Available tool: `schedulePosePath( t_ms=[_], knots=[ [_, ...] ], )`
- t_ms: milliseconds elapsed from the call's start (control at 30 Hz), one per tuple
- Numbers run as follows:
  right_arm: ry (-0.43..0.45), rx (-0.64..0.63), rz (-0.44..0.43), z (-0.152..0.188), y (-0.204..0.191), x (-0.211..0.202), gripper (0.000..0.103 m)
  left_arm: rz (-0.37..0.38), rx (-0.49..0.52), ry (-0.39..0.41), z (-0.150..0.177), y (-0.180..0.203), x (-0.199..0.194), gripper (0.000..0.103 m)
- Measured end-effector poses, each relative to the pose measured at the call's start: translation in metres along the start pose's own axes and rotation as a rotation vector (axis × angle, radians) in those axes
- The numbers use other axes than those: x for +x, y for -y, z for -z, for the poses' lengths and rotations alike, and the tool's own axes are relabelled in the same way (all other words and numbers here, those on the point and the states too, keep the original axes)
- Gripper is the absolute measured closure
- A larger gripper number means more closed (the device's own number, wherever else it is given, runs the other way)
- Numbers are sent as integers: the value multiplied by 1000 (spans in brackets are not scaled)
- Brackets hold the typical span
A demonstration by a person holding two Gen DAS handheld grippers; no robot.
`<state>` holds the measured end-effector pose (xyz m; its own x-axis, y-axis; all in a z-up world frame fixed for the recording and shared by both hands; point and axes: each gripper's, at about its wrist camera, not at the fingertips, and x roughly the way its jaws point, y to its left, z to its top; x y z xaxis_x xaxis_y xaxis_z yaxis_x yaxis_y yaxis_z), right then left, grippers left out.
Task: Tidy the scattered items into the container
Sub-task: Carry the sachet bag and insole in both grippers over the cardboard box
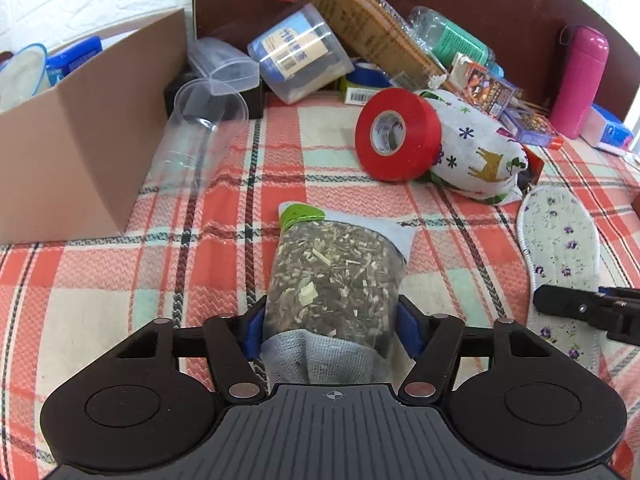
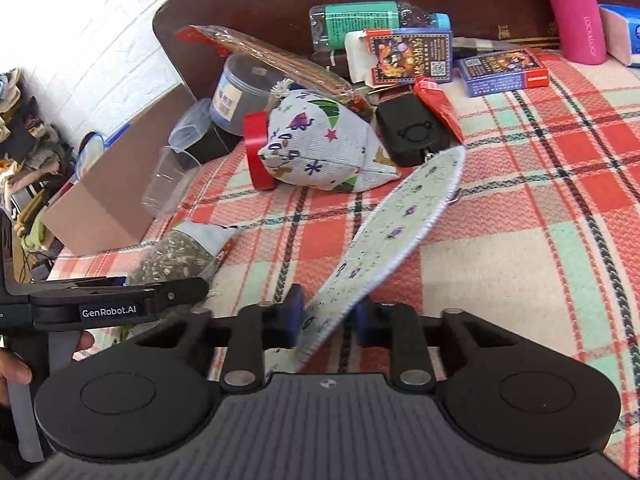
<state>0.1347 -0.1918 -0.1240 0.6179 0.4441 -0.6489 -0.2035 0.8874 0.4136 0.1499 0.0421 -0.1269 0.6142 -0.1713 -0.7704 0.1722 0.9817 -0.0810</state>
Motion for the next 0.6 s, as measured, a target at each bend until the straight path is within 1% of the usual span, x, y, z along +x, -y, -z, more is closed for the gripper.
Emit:
schedulePosePath(
  t_ms=[67, 133, 167, 200, 233, 300, 333, 400, 467, 600],
  knots=[
    [-3, 9, -7, 2, 1, -3, 83, 5, -4, -3, 1, -1, -3, 43],
    [-10, -3, -17, 4, -2, -5, 84, 2, -5, -7, 2, -1, -4, 42],
    [-15, -15, -25, 4, -4, -6, 85, -2, 1, -7, 3, 1, -5, 34],
    [-20, -26, -33, 5, -7, -7, 87, -6, 8, -5, 3, 3, -5, 29],
    [-25, -38, -45, 5, -10, -7, 88, -12, 16, -5, 4, 5, -5, 29],
    [-36, -64, -73, 5, -19, -7, 90, -26, 33, -2, 5, 9, -6, 44],
    [-41, -80, -86, 5, -25, -7, 90, -29, 37, -1, 5, 10, -8, 45],
    [-54, -113, -114, 7, -36, -7, 90, 1, 13, -8, 7, 7, -13, 48],
    [-67, -137, -145, 9, -46, -8, 90, 17, -10, -10, 10, 3, -20, 49],
    [-85, -169, -212, 13, -66, -11, 92, 6, -27, 34, 18, -7, -44, 50]
  ],
)
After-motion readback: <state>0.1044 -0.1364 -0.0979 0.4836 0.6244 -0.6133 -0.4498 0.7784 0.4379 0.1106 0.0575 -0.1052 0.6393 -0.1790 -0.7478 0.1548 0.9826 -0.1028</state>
